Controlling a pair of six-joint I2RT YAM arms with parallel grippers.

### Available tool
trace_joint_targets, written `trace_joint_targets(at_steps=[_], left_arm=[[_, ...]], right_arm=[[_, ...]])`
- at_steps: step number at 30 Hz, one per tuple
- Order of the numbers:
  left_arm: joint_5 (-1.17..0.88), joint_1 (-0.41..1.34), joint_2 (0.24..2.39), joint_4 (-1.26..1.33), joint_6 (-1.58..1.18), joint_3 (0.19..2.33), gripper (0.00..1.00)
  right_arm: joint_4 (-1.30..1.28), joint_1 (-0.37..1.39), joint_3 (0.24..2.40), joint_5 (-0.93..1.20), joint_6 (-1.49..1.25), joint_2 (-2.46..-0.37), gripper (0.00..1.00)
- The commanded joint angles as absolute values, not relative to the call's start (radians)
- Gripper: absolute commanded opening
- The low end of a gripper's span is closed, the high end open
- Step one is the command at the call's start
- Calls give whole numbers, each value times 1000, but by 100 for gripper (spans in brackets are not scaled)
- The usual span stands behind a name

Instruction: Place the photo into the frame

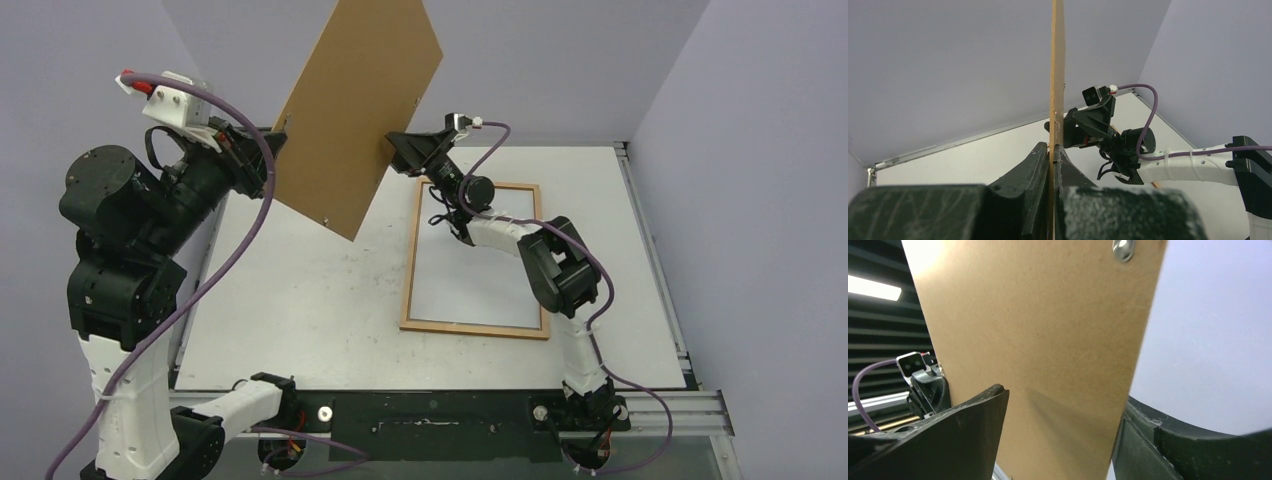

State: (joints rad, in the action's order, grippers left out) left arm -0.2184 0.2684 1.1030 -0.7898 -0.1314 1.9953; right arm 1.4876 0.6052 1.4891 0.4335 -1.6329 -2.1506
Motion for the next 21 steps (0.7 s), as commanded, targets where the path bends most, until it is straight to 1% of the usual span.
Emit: trace_joint_targets(at_steps=[1,3,5,6,11,12,13,14,16,19,21], left_arm=[[-135,265,1064,-628,-160,1948,0],[-115,264,1060,-625,-168,1923,0],[-105,263,1057,-617,-168,1894,0],[-100,263,1055,-611,-165,1883,0],[-63,259,1049,-596,-147,1841,0],[-59,257,1050,-597,-146,1832,3],[-57,255,1051,-598,-145,1822,10],[-56,252,1052,-601,-145,1808,25],[-59,248,1055,-613,-143,1784,37],[-63,237,1073,-654,-138,1746,61],[-62,219,1084,-681,-140,1709,70]], right_arm=[[1782,581,1416,410,-1669,-2055,60],[1783,574,1379,414,-1658,-2016,47],[1783,566,1345,415,-1649,-1982,30],[1782,562,1332,418,-1647,-1968,25],[1782,535,1254,427,-1659,-1910,19],[1783,529,1234,424,-1659,-1891,16],[1783,522,1215,424,-1658,-1880,14],[1783,514,1202,425,-1657,-1867,11],[1782,498,1176,431,-1671,-1847,6],[1782,465,1118,422,-1696,-1804,5],[1783,434,1069,419,-1705,-1765,5]])
